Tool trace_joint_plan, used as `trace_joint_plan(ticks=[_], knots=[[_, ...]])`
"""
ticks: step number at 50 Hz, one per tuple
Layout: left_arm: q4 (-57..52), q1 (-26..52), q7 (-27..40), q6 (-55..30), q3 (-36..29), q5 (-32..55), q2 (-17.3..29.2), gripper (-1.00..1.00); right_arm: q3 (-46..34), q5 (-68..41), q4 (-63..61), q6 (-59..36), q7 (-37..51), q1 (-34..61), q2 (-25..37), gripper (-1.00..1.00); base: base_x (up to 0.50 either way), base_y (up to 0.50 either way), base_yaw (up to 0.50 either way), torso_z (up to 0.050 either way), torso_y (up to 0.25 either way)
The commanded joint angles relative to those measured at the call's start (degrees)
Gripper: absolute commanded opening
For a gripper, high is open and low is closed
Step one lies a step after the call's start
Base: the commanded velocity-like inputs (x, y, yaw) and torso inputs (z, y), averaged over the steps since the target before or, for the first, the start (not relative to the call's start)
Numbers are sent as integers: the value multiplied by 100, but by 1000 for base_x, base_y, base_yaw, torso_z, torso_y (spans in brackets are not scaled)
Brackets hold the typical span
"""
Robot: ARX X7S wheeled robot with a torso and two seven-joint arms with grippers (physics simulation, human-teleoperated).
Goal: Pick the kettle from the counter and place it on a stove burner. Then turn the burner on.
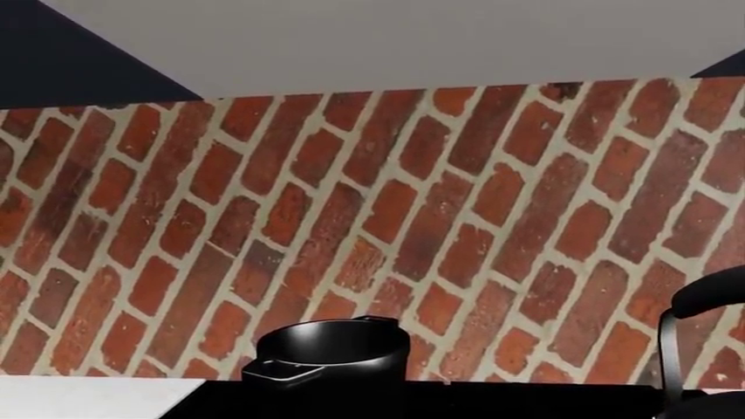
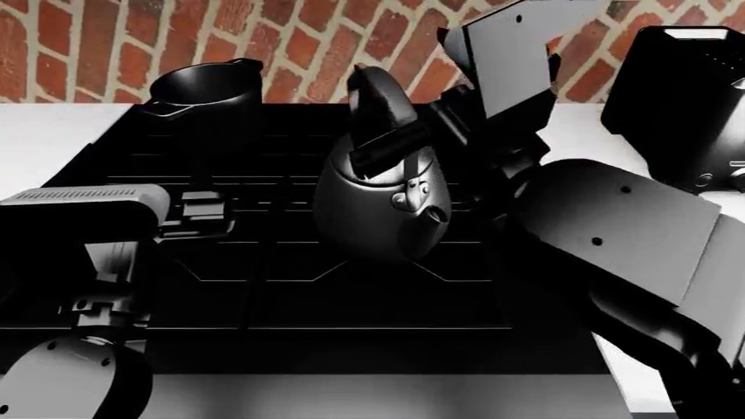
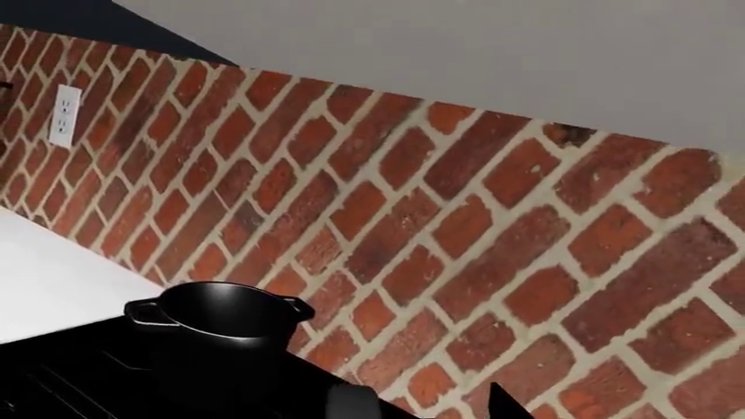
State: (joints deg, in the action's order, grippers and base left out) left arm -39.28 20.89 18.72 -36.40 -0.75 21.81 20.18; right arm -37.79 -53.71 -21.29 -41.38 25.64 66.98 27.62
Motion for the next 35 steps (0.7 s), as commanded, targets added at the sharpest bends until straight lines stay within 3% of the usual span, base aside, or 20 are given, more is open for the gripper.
trace_joint_plan(ticks=[1,15,35], knots=[[-14,1,30,1,7,27,18,100,449,-405,-844,-106,560,0,289,100,0,0,0,0,0],[-78,1,79,-26,55,92,39,100,1031,-722,-2308,182,1416,-960,1014,100,-21,9,0,0,0],[-83,-30,96,122,117,166,12,100,1274,199,-2958,1256,1536,-2708,1511,100,-500,73,0,0,0]])
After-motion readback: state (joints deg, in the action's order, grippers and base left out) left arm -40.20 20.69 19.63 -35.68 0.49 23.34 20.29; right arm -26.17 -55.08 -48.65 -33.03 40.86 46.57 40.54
